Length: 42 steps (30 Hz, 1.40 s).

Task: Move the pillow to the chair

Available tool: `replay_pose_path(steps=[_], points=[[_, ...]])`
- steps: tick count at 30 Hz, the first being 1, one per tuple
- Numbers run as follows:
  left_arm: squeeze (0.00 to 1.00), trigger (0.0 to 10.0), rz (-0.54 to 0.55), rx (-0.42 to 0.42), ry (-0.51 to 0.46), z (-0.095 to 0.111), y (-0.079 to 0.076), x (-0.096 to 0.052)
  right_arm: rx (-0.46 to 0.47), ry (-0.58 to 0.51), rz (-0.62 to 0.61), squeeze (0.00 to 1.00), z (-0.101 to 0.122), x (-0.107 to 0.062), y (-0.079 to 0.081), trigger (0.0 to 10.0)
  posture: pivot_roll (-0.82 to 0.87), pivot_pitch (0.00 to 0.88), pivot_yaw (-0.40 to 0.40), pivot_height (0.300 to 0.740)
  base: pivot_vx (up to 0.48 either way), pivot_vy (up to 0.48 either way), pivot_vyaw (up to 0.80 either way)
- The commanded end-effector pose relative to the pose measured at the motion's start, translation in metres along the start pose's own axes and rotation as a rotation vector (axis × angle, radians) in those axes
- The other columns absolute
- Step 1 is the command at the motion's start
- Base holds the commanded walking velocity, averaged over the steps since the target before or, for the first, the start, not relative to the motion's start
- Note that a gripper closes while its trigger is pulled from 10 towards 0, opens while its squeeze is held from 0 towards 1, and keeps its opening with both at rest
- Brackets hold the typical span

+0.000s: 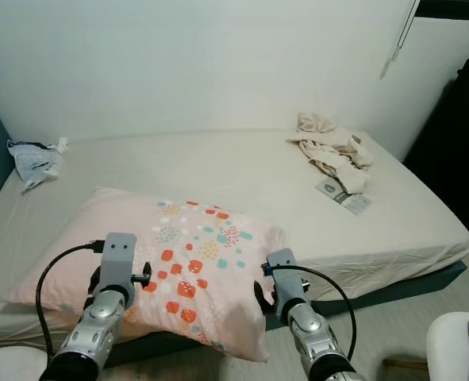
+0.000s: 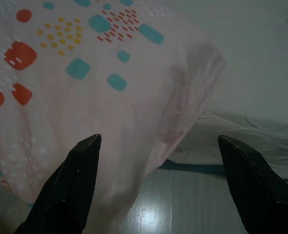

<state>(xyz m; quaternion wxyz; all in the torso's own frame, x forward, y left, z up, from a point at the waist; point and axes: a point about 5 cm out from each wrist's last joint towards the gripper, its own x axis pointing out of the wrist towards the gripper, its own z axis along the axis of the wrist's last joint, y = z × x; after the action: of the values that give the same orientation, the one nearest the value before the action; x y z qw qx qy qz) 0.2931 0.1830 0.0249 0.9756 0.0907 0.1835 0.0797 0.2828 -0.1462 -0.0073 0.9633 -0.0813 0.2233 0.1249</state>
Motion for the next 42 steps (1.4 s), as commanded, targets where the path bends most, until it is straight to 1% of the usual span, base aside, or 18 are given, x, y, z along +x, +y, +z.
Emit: replay_pose_path(steps=[1,3,10,11,12,15,16,18,21,22,23,25,27,30,34,36,40,42], points=[[0.0,10.0,0.004,0.033,0.02,-0.008,0.002,-0.002,0.008,-0.007,-0.018,0.0,-0.002,-0.002,-0.004,10.0,-0.02,0.0,-0.084,0.74,0.0,0.0,0.0],[0.0,10.0,0.021,0.022,0.008,-0.01,0.002,-0.003,0.016,0.001,-0.021,0.0,-0.003,-0.003,-0.005,10.0,-0.02,0.0,-0.087,0.74,0.0,0.0,0.0],[0.0,10.0,0.005,-0.003,0.036,-0.013,0.001,-0.006,0.035,0.013,-0.023,0.0,-0.006,-0.003,-0.004,10.0,-0.01,0.0,-0.093,0.74,0.0,0.0,0.0],[0.0,10.0,-0.012,-0.011,0.045,-0.015,0.001,-0.007,0.063,0.003,-0.028,0.0,-0.004,-0.003,-0.005,10.0,-0.01,0.0,-0.095,0.74,0.0,0.0,0.0],[0.0,10.0,-0.012,-0.011,0.045,-0.015,0.001,-0.007,0.063,0.003,-0.028,0.0,-0.004,-0.003,-0.005,10.0,-0.01,0.0,-0.095,0.74,0.0,0.0,0.0],[0.0,10.0,-0.02,-0.018,0.052,-0.016,0.001,-0.008,0.166,-0.042,-0.015,0.0,0.002,-0.002,-0.007,10.0,-0.01,0.0,-0.095,0.74,0.0,0.0,0.0],[0.0,10.0,-0.02,-0.018,0.052,-0.016,0.001,-0.008,0.166,-0.042,-0.015,0.0,0.002,-0.002,-0.007,10.0,-0.01,0.0,-0.095,0.74,0.0,0.0,0.0],[0.0,10.0,-0.023,-0.021,0.058,-0.017,0.001,-0.008,0.211,-0.092,0.014,0.0,0.008,-0.002,-0.006,10.0,-0.01,0.0,-0.095,0.74,0.0,0.0,0.0],[0.0,10.0,-0.074,-0.04,0.044,-0.018,-0.004,-0.01,0.138,-0.069,0.06,0.0,0.007,-0.001,0.001,10.0,-0.01,0.0,-0.097,0.74,0.0,0.0,0.0],[0.0,10.0,-0.095,-0.024,0.039,-0.018,-0.006,-0.01,0.103,-0.055,0.062,0.0,0.006,-0.001,0.002,10.0,-0.01,0.0,-0.098,0.74,0.0,0.0,0.0],[0.0,10.0,-0.113,0.018,0.032,-0.02,-0.007,-0.011,0.057,-0.039,0.066,0.0,0.003,-0.001,0.004,10.0,-0.01,0.0,-0.097,0.74,0.0,0.0,0.0],[0.0,10.0,-0.118,0.059,0.031,-0.025,-0.006,-0.014,0.015,-0.006,0.07,0.0,-0.004,-0.004,0.005,10.0,-0.01,0.0,-0.096,0.74,0.0,0.0,0.0],[0.0,10.0,-0.116,0.065,0.023,-0.026,-0.005,-0.015,0.012,0.004,0.062,0.0,-0.008,-0.005,0.004,10.0,-0.02,0.0,-0.094,0.74,0.0,0.0,0.0],[0.0,10.0,-0.149,0.108,0.002,-0.03,-0.005,-0.019,0.018,0.008,0.037,0.0,-0.014,-0.009,0.0,10.0,-0.02,0.0,-0.093,0.74,0.0,0.0,0.0],[0.0,10.0,-0.11,0.028,-0.003,-0.032,0.004,-0.022,0.035,0.032,-0.038,0.0,-0.031,-0.021,-0.013,10.0,-0.02,0.0,-0.091,0.74,0.0,0.0,0.0],[0.0,10.0,-0.102,0.024,0.005,-0.032,0.005,-0.022,0.036,0.031,-0.05,0.0,-0.032,-0.022,-0.014,10.0,-0.02,0.0,-0.091,0.74,0.0,0.0,0.0],[0.0,10.0,-0.077,-0.041,0.02,-0.035,0.009,-0.022,0.034,0.011,-0.085,0.0,-0.031,-0.023,-0.017,10.0,-0.02,0.0,-0.084,0.74,0.0,0.0,0.0],[0.0,10.0,-0.069,-0.052,0.019,-0.035,0.01,-0.022,0.027,0.001,-0.093,0.0,-0.028,-0.022,-0.018,10.0,-0.03,0.0,-0.081,0.74,0.0,0.0,0.0]])
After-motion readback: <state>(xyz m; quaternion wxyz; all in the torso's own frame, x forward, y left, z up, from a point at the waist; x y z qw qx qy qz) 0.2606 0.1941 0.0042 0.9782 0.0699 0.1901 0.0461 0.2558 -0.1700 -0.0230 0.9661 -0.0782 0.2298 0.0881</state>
